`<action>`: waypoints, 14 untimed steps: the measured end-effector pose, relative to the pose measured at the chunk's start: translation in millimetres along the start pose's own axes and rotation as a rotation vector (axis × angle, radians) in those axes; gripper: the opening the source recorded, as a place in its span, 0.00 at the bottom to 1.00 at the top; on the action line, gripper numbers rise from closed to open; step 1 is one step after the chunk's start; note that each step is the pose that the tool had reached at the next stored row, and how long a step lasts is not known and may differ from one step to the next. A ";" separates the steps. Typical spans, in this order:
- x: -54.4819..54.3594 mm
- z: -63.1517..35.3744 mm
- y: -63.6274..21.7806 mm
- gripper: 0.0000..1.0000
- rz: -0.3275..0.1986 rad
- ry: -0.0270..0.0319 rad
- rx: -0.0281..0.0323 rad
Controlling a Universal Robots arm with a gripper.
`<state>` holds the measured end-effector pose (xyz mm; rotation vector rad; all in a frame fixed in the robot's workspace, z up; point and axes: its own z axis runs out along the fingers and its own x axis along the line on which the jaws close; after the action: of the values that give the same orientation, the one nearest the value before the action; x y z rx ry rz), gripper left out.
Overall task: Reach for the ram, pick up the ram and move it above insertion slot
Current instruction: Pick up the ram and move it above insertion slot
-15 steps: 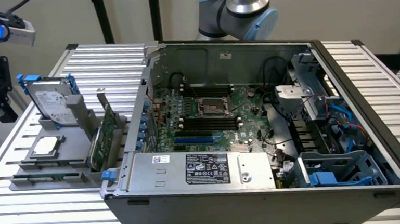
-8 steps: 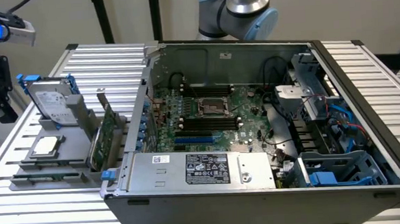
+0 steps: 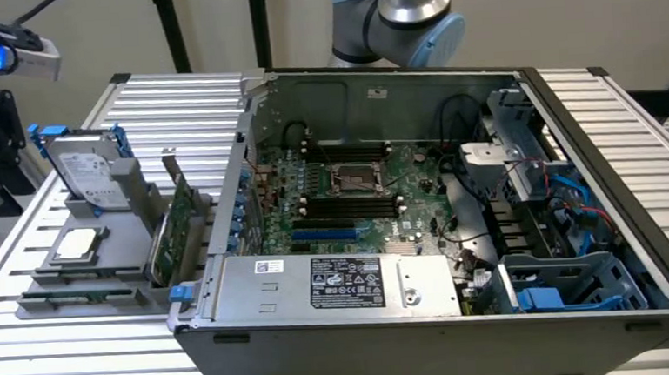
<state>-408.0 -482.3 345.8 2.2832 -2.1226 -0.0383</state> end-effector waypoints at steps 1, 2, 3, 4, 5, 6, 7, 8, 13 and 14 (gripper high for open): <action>0.9 1.8 0.0 0.36 0.002 -0.0003 0.0000; 2.1 3.6 0.1 0.36 0.003 -0.0004 -0.0001; 3.3 5.4 0.1 0.36 0.005 -0.0005 -0.0001; 4.6 7.2 0.1 0.36 0.006 -0.0005 0.0000; 6.0 9.1 0.1 0.36 0.007 -0.0007 0.0005; 7.4 11.0 0.2 0.36 0.009 -0.0007 0.0014; 8.7 12.9 0.2 0.36 0.012 -0.0007 0.0030; 9.8 14.7 0.2 0.36 0.016 -0.0007 0.0048; 12.8 23.7 0.1 0.36 0.049 -0.0013 0.0105; 13.2 25.6 0.1 0.36 0.055 -0.0015 0.0112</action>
<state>-408.1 -495.5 320.2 2.2305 -2.1903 -0.0272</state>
